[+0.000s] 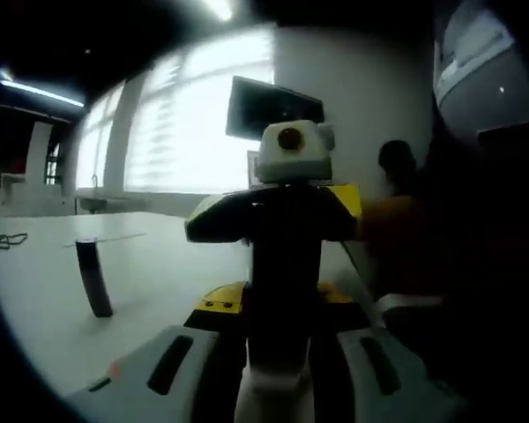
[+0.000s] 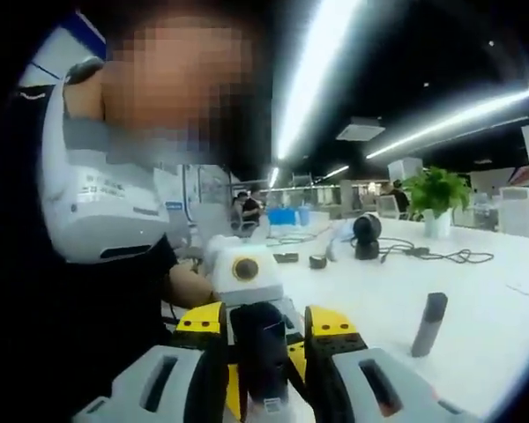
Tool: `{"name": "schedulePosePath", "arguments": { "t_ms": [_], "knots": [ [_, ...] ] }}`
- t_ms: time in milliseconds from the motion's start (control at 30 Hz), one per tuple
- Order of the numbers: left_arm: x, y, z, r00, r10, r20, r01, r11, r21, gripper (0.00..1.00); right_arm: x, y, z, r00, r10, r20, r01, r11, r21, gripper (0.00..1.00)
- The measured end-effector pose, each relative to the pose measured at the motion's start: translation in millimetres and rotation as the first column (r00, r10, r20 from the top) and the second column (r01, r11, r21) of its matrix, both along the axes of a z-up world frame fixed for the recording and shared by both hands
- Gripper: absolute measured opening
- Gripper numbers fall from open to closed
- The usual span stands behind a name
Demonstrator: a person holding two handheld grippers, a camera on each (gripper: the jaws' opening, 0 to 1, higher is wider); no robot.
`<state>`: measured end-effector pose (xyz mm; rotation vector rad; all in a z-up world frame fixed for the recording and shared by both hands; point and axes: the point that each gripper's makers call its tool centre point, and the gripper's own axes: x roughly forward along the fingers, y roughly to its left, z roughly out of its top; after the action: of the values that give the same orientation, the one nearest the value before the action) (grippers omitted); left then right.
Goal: Pick up cosmetic bottle twist off cap place on table pick up cap screw tight cap place on table
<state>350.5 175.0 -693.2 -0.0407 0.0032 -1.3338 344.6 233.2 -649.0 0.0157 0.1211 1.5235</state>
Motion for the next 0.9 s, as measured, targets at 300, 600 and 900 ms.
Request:
{"name": "schedulePosePath", "arguments": {
  "t_ms": [300, 600, 900],
  "knots": [
    [-0.4, 1, -1.0, 1.0, 0.001, 0.005, -0.001, 1.0, 0.005, 0.15, 2, 7, -7.0, 0.997, 0.071, -0.021, -0.072, 0.997, -0.018, 0.23],
    [1.6, 2, -1.7, 1.0, 0.006, -0.013, -0.006, 1.0, 0.003, 0.15, -2, 12, -5.3, 0.988, 0.155, -0.007, -0.155, 0.988, -0.013, 0.18],
    [1.7, 2, -1.2, 1.0, 0.009, -0.003, -0.009, 1.0, 0.006, 0.15, 3, 15, -2.6, 0.996, 0.077, 0.04, -0.077, 0.997, -0.002, 0.16]
  ]
}}
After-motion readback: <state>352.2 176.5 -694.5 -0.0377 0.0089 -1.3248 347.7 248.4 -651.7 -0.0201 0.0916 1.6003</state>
